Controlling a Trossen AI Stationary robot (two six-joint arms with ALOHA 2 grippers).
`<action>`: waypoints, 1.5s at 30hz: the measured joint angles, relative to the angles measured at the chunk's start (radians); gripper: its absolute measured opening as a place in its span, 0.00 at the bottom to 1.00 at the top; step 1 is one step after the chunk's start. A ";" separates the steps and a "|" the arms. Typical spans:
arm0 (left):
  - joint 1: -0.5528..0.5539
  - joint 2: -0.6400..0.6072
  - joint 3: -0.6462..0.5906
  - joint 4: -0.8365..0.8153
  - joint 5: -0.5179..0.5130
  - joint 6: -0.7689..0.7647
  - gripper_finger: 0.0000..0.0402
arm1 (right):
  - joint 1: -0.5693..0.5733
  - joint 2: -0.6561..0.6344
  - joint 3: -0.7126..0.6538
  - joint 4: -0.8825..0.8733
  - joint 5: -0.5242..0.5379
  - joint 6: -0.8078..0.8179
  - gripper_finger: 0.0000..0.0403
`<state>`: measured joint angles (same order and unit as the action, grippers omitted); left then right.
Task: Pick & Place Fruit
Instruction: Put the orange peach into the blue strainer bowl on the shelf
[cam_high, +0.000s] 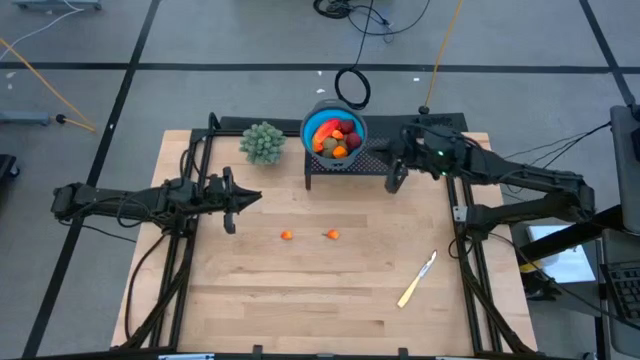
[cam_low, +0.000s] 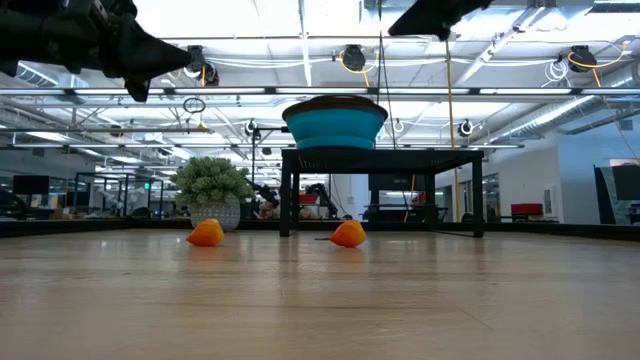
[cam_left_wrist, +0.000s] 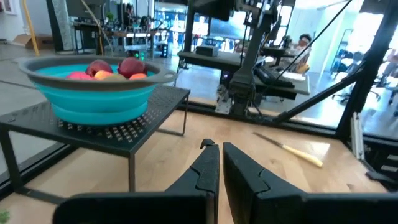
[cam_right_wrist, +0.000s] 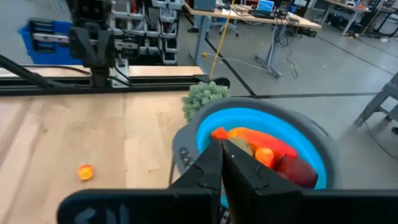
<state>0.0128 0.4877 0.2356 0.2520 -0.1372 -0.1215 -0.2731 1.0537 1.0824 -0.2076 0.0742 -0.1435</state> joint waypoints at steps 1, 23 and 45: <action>0.000 0.000 0.000 0.009 0.003 0.000 0.05 | 0.006 -0.023 -0.019 0.001 0.000 0.008 0.00; -0.002 0.014 0.006 0.167 -0.003 -0.097 0.05 | 0.086 -0.548 -0.486 0.153 -0.127 0.201 0.00; -0.145 0.440 0.471 -0.269 -0.100 -0.159 0.05 | 0.085 -0.930 -0.725 0.206 -0.124 0.287 0.00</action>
<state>-0.1319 0.9281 0.7067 -0.0166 -0.2375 -0.2808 -0.1879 0.1240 0.3569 -0.0017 -0.0494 0.1440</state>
